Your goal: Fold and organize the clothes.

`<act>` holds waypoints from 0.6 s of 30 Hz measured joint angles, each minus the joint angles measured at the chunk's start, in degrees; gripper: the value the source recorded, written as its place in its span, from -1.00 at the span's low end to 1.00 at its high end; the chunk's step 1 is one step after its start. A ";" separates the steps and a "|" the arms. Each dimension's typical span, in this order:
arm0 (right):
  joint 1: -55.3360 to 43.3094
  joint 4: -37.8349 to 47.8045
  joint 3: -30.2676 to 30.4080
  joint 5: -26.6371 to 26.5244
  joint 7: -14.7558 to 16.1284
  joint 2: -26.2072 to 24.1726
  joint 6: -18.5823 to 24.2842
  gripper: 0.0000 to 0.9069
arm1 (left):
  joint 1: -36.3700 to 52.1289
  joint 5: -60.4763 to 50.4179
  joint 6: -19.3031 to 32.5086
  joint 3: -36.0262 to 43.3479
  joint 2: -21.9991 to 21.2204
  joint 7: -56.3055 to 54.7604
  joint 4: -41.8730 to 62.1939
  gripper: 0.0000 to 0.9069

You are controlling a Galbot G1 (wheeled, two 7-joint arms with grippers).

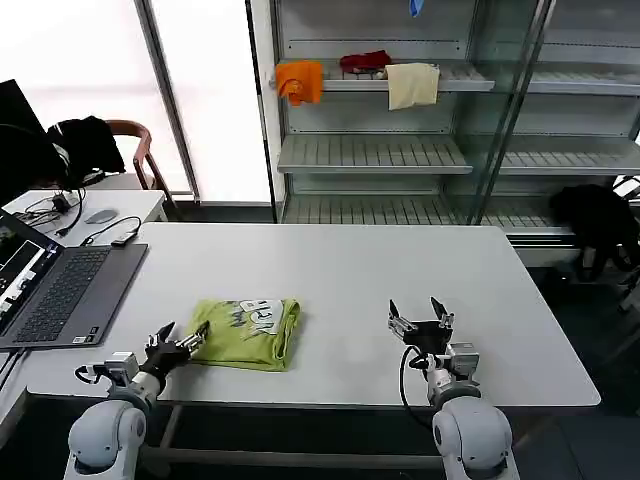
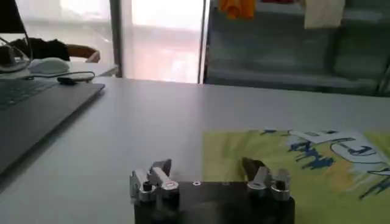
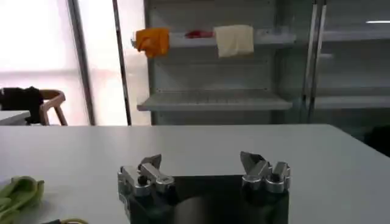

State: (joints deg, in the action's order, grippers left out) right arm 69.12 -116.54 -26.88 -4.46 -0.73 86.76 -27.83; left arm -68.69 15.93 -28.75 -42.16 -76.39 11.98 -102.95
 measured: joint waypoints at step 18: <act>0.07 -0.41 0.16 0.64 -0.81 0.39 -0.14 1.00 | -0.80 2.58 -0.11 0.73 -1.03 0.96 0.37 -1.00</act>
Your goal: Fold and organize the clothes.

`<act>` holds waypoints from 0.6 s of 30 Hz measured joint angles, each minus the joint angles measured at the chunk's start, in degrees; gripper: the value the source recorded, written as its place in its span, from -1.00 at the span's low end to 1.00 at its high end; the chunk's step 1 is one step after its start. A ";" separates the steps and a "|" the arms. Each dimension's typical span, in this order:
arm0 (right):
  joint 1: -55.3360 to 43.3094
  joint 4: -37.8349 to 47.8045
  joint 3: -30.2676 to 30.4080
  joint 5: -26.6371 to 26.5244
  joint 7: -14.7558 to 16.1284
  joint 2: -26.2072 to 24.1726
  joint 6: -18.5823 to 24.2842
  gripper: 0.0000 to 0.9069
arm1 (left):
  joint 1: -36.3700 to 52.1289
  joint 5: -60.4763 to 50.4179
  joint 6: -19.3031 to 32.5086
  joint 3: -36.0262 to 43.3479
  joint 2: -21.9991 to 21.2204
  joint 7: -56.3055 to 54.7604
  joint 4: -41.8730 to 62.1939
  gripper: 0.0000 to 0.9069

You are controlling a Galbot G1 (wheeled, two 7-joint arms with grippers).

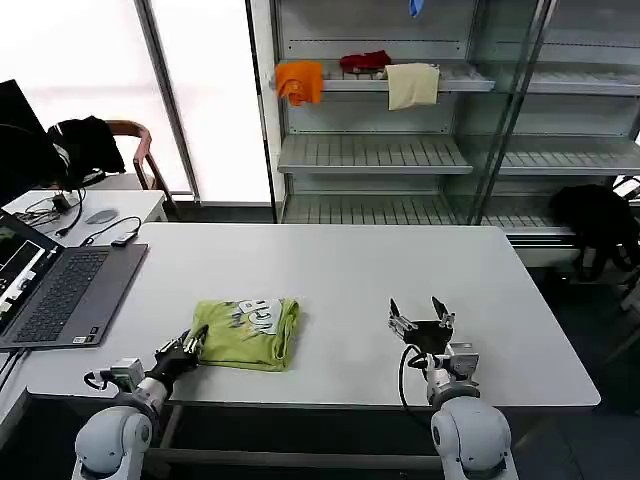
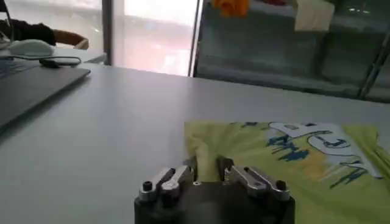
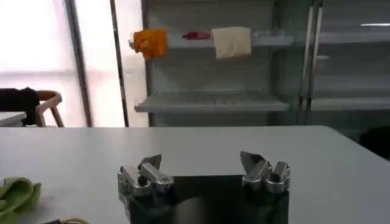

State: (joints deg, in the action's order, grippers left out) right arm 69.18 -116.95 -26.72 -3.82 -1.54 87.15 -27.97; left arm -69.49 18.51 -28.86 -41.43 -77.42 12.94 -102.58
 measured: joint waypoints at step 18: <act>-0.42 0.39 -0.54 -0.21 -0.25 -0.39 0.05 1.00 | 1.36 -6.82 5.31 -2.80 2.15 0.71 -1.65 -1.00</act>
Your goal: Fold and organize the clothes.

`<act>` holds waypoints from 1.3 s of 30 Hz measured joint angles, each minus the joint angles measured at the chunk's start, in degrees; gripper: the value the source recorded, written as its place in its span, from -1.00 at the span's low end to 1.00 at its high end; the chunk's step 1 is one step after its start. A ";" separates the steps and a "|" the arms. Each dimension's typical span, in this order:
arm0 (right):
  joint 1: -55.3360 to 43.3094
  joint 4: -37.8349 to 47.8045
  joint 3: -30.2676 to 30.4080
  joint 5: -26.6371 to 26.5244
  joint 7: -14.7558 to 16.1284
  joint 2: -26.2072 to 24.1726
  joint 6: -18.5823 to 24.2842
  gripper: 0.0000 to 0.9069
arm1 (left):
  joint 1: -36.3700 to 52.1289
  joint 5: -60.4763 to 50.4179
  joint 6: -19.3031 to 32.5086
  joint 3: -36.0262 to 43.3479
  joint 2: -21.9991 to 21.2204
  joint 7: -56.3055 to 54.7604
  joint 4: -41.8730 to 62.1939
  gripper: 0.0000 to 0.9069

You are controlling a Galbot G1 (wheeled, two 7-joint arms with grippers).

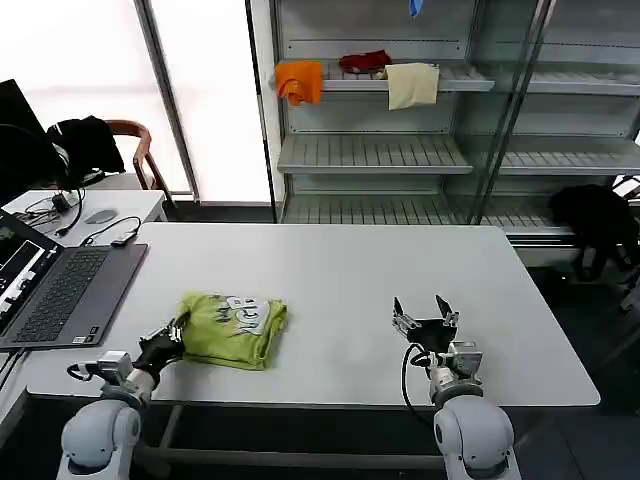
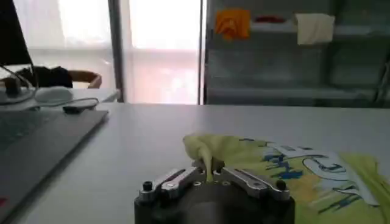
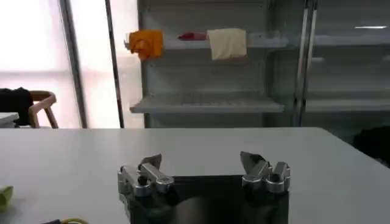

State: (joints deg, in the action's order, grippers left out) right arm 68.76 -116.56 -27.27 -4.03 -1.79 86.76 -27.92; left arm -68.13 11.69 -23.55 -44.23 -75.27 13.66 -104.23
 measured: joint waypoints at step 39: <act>2.00 1.45 -2.53 -4.22 0.37 -1.19 1.58 1.00 | -0.46 -49.22 16.71 9.17 0.66 3.70 -7.21 -0.98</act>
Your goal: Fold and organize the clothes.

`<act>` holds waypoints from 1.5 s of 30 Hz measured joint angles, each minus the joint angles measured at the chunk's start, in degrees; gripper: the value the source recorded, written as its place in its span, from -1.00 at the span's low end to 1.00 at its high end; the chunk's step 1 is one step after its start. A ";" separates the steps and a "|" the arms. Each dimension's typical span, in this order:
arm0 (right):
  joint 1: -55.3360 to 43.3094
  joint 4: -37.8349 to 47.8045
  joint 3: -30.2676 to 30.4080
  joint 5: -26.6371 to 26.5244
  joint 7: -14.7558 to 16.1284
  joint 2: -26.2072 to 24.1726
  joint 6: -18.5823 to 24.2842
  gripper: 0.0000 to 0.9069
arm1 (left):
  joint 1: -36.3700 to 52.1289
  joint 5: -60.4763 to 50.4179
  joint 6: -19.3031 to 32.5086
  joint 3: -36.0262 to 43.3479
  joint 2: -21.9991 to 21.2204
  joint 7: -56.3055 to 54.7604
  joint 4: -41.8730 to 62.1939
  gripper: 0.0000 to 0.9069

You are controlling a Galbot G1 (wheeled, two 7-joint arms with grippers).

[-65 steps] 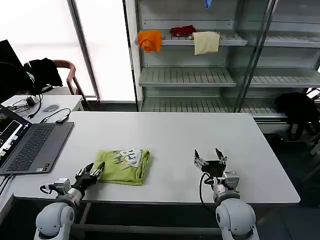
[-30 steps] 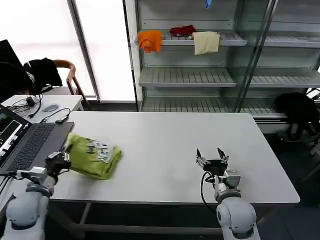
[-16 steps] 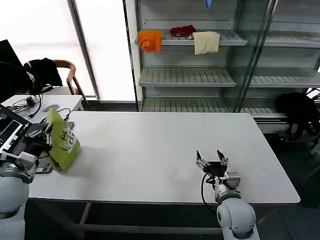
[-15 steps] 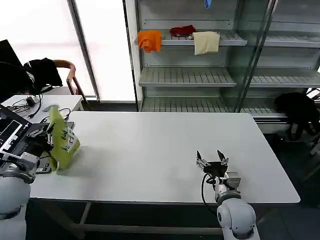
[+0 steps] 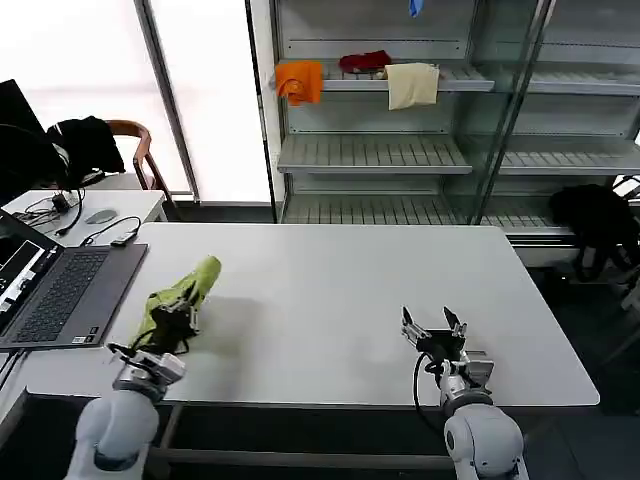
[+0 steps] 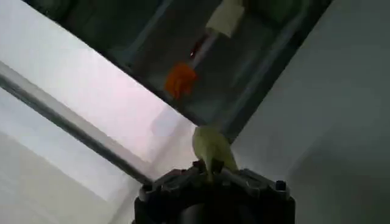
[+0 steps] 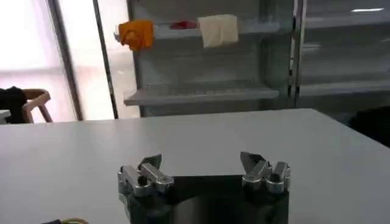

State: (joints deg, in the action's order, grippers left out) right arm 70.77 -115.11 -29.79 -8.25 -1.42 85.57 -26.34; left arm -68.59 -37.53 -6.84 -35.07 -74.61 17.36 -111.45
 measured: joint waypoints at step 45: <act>-3.62 1.16 6.00 -5.14 2.23 3.17 -5.50 1.00 | 6.07 32.24 -17.23 22.08 -6.29 -15.26 -3.11 1.00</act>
State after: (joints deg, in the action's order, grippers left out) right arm 67.15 -113.95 -23.80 -13.40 0.81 88.73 -31.83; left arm -62.52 -5.29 -24.07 -12.99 -80.90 2.10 -114.55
